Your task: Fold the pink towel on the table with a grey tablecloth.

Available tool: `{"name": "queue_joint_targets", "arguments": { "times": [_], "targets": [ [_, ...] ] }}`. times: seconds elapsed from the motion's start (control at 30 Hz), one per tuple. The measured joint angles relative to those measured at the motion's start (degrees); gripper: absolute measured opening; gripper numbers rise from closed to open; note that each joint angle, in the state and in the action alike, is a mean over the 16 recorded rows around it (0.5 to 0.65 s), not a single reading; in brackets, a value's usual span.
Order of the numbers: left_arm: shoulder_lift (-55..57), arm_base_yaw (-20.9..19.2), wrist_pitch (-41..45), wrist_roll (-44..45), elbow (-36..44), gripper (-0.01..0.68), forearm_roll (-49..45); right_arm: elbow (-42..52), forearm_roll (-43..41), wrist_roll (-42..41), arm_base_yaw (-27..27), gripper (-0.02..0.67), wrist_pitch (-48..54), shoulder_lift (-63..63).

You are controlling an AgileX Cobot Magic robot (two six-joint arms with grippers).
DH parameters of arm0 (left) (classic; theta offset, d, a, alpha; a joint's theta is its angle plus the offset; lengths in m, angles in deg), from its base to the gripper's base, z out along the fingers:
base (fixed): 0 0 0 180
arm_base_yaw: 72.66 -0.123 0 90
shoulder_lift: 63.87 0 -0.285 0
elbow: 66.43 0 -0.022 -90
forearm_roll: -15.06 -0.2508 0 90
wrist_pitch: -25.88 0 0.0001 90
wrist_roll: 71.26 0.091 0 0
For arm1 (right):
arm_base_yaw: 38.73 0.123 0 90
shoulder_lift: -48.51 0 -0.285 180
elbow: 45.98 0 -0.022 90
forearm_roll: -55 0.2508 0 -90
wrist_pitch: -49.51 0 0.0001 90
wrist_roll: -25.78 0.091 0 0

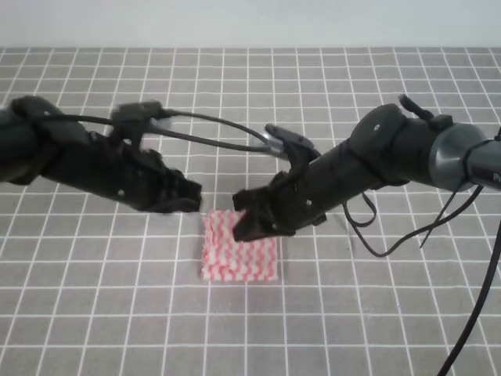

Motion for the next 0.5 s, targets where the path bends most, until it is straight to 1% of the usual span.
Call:
{"name": "queue_joint_targets", "arguments": {
  "times": [0.1, 0.27, 0.5],
  "targets": [
    [-0.09, 0.9, 1.0, -0.46, -0.08, -0.002, -0.7, -0.05, -3.86, 1.98, -0.19, 0.05, 1.12, 0.0],
    [0.93, 2.65, 2.7, -2.46, -0.2, -0.002, -3.63, -0.05, -9.49, 5.3, -0.21, 0.001, 2.22, -0.03],
    [2.23, 3.89, 3.38, -5.87, -0.2, -0.002, -8.35, -0.01, -13.96, 8.29, -0.2, -0.014, 3.14, -0.28]
  ]
}}
